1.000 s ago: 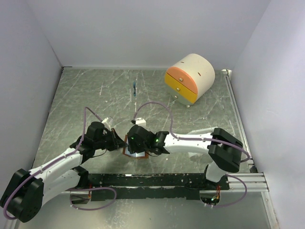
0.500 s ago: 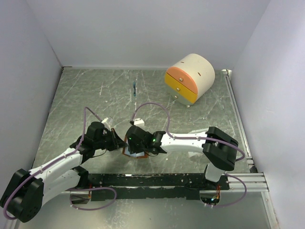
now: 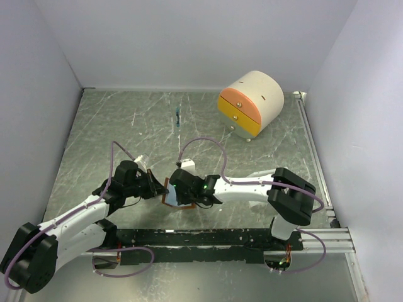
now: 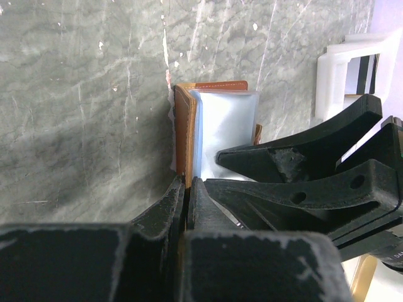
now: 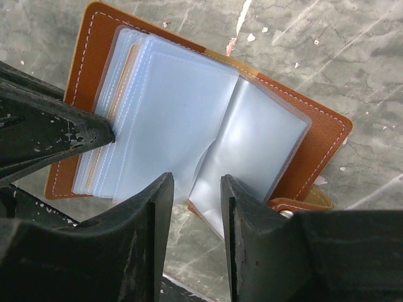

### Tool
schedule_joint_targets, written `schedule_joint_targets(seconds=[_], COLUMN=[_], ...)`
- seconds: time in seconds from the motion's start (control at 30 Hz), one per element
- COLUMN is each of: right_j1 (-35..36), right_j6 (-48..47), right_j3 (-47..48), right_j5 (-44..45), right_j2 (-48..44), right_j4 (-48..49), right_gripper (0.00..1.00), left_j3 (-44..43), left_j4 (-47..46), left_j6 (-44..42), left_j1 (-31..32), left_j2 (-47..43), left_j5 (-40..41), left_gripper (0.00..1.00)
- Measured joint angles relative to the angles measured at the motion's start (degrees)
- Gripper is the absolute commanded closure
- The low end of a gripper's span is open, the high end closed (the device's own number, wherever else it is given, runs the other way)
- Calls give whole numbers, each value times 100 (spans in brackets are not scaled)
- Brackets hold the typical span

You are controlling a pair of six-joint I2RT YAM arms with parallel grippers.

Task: Put the credit cards into the card holder
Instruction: Open the card holder at the center of the board.

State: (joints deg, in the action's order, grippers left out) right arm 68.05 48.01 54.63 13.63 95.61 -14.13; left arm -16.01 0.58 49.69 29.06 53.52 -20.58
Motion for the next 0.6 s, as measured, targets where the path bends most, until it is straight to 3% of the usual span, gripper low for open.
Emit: schedule_joint_targets(seconds=[0.6], right_j1=[0], right_j6=[4], right_j3=[-116], right_j5=[83], right_j2=[0], right_j4=[4], right_gripper=[67], left_j3=[0], left_j4=[-4], left_j6=[9], left_j1=[0], left_j2=[33], left_j5=[-4], left_gripper=[65])
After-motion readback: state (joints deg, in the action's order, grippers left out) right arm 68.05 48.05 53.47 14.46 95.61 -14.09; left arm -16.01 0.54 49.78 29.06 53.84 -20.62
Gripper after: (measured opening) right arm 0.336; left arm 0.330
